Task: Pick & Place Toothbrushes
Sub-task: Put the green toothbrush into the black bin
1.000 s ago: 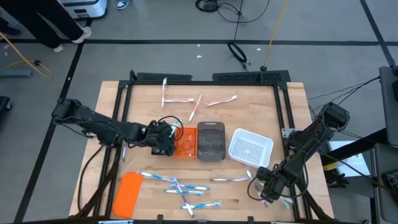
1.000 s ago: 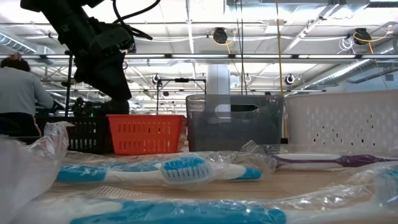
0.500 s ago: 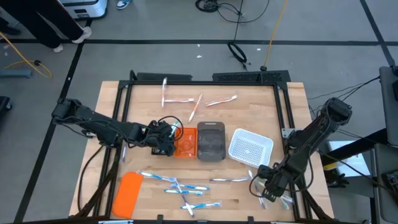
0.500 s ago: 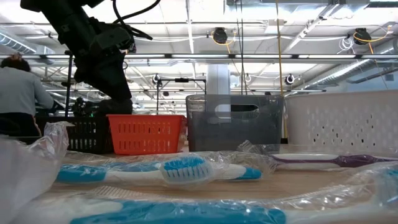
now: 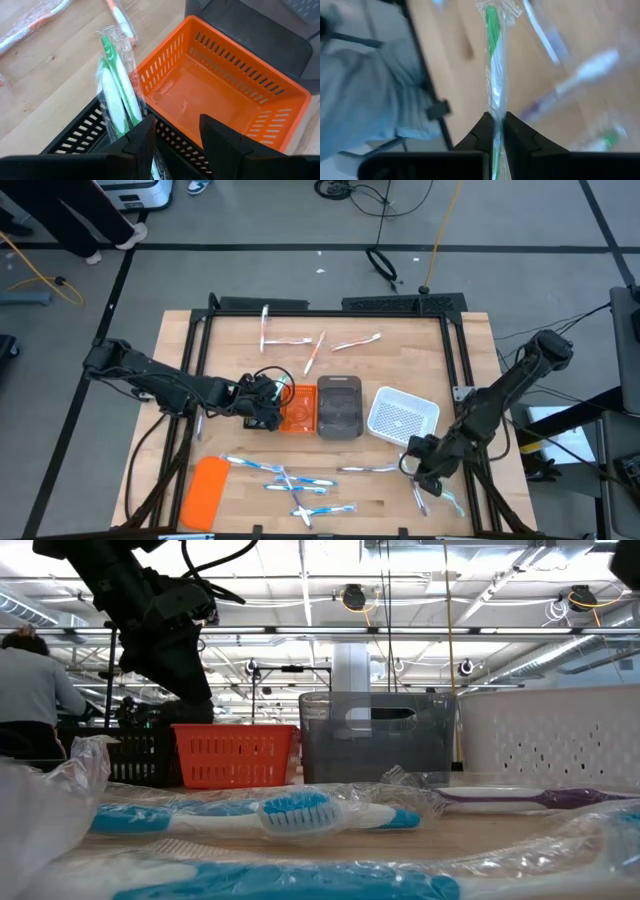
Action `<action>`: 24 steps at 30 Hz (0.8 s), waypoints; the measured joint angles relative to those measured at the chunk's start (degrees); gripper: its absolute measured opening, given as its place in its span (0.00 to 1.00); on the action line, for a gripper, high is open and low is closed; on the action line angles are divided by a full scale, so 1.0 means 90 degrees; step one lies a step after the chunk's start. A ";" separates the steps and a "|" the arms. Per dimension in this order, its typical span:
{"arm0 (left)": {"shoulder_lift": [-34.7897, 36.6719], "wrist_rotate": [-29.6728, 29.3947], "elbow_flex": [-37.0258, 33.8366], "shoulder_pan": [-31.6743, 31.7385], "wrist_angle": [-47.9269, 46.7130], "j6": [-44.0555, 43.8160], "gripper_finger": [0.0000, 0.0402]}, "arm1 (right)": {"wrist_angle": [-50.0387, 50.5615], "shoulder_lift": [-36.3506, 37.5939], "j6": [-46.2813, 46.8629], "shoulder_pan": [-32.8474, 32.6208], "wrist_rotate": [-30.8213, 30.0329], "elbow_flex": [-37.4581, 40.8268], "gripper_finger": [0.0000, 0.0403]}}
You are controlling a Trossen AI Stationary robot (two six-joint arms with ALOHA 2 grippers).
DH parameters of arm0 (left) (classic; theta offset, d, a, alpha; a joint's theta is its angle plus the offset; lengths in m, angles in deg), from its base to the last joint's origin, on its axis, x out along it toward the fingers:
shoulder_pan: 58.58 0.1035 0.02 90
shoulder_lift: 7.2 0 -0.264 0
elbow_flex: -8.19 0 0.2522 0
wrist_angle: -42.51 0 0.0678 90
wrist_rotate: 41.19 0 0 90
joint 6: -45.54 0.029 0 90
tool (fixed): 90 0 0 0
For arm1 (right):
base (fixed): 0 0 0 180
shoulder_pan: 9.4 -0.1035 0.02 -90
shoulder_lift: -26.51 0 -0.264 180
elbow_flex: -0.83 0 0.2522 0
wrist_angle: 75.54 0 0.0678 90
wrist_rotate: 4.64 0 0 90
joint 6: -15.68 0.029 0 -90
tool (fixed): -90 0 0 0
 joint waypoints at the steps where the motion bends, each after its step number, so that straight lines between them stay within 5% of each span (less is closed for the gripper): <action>1: 0.0000 0.0000 0.0000 0.0000 0.0000 0.0000 0.39 | -0.0107 0.0053 -0.0165 0.0100 -0.0002 0.0000 0.04; 24: 0.0000 -0.0005 0.0000 0.0000 0.0796 0.0421 0.39 | -0.3157 0.0136 -0.3635 0.2644 0.0243 -0.0012 0.04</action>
